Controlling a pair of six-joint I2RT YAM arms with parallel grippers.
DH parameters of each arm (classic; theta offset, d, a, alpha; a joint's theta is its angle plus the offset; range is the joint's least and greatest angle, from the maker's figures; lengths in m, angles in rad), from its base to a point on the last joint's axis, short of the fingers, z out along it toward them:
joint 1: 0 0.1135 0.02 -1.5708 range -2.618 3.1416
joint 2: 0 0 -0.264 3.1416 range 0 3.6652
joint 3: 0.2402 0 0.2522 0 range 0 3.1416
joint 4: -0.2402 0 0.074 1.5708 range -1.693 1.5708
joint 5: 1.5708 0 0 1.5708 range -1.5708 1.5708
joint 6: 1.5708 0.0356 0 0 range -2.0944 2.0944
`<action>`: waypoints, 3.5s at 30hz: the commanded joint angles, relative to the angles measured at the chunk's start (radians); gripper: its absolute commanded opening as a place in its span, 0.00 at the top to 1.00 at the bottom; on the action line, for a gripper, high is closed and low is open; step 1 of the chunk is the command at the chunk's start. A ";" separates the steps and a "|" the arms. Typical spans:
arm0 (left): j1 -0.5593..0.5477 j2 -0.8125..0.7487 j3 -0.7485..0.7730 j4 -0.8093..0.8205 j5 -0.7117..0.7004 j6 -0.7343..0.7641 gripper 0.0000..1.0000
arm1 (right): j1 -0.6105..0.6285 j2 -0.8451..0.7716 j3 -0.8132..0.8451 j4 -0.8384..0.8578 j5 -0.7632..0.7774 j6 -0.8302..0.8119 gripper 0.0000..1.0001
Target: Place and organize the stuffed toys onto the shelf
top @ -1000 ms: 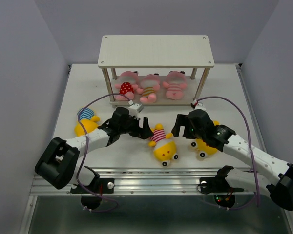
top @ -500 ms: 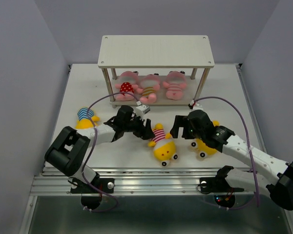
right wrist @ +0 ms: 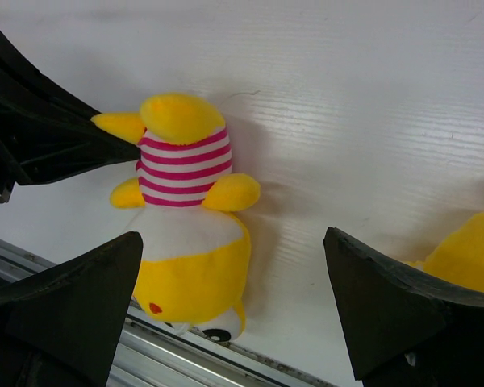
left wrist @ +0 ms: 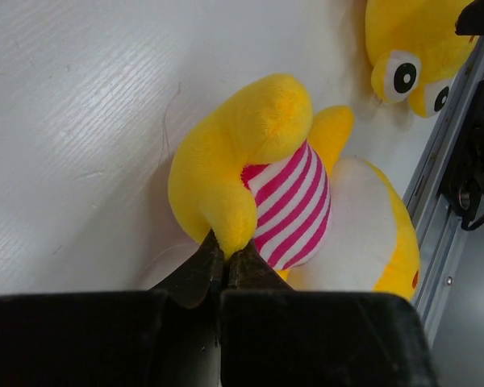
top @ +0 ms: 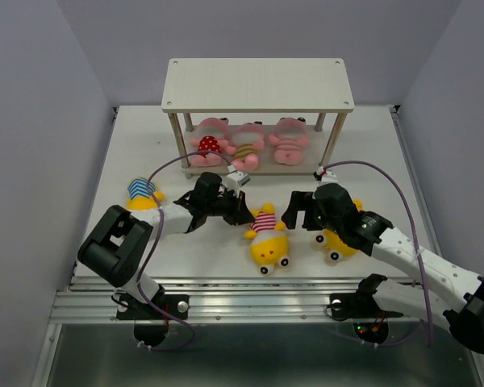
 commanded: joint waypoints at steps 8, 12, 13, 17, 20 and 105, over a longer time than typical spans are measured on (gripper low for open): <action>-0.009 -0.335 -0.034 0.082 -0.194 -0.198 1.00 | 0.008 -0.100 -0.017 0.051 0.038 -0.035 0.00; -0.011 -0.470 -0.077 0.082 -0.367 -0.341 1.00 | 0.008 -0.128 -0.040 0.095 -0.001 -0.031 0.00; -0.013 -0.518 -0.085 0.087 -0.380 -0.358 1.00 | 0.008 -0.135 -0.050 0.119 -0.013 -0.028 0.00; -0.016 -0.622 -0.114 0.093 -0.470 -0.476 1.00 | 0.008 -0.183 -0.085 0.260 -0.137 -0.031 0.00; -0.017 -0.703 -0.120 0.093 -0.510 -0.534 1.00 | 0.008 -0.210 -0.097 0.380 -0.253 -0.045 0.00; 0.158 -0.923 -0.274 0.107 -0.116 -0.384 0.01 | -0.006 0.221 0.753 -0.351 -0.792 -0.767 0.80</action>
